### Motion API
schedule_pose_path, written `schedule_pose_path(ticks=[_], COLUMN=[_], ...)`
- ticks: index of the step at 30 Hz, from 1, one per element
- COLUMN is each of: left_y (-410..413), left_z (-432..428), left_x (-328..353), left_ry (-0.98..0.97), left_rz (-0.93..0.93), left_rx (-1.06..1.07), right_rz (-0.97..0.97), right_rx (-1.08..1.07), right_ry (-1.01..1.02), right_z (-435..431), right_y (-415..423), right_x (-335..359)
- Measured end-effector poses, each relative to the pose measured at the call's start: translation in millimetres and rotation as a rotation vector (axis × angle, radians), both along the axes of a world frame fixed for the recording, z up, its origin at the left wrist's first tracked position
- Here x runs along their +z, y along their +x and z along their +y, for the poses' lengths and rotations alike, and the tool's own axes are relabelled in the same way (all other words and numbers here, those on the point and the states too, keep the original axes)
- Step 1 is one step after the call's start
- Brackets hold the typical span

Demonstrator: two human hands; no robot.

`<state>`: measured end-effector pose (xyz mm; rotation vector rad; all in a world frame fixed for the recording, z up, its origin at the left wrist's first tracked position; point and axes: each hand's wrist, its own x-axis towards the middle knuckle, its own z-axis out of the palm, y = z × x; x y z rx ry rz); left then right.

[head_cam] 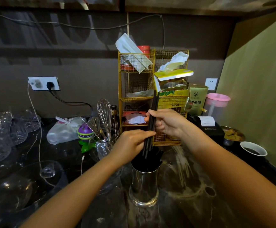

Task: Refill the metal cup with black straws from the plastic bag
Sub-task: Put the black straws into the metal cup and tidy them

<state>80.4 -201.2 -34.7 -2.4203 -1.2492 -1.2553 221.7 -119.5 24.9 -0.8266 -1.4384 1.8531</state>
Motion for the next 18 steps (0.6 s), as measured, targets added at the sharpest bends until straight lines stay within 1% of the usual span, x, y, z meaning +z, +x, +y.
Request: schedule_pose_path(ticks=[3,6,7,9,11,13,16,18], left_y=[-6.5,-10.4,-11.8,-14.4,-16.0,-15.5,-8.5,-2.9], left_z=[3.6,6.5,7.3,9.3,12.7,17.2,23.5,27.2], left_x=[-2.4,1.7,6.7,23.2,45.0,67.6,90.6,93.3], left_ry=[-0.103,-0.264,-0.284,-0.289,-0.258,-0.200,-0.202,-0.221], left_rz=[0.060,0.046,0.010,-0.137,-0.276,-0.318,-0.263,-0.201], left_rx=[0.064,0.104,0.120,0.119,0.118,0.148,0.128,0.109], right_rz=[-0.172,-0.331,-0.354,-0.395,-0.437,-0.493,-0.586,-0.609], right_rx=[-0.040,-0.086,-0.095,-0.103,-0.108,-0.097,-0.035,-0.004], right_ry=[0.276,0.517,0.580,0.698,0.771,0.803,0.813,0.809], right_z=[-0.4,-2.0,-3.0,-4.4,-4.5,-4.7,-4.3,-3.6], right_y=[-2.5,-7.2,-8.4,-9.8,-10.1,-10.8,-13.5,-16.1], right_x=[6.9,13.8,16.1,19.1,18.4,13.9,1.9,-6.9])
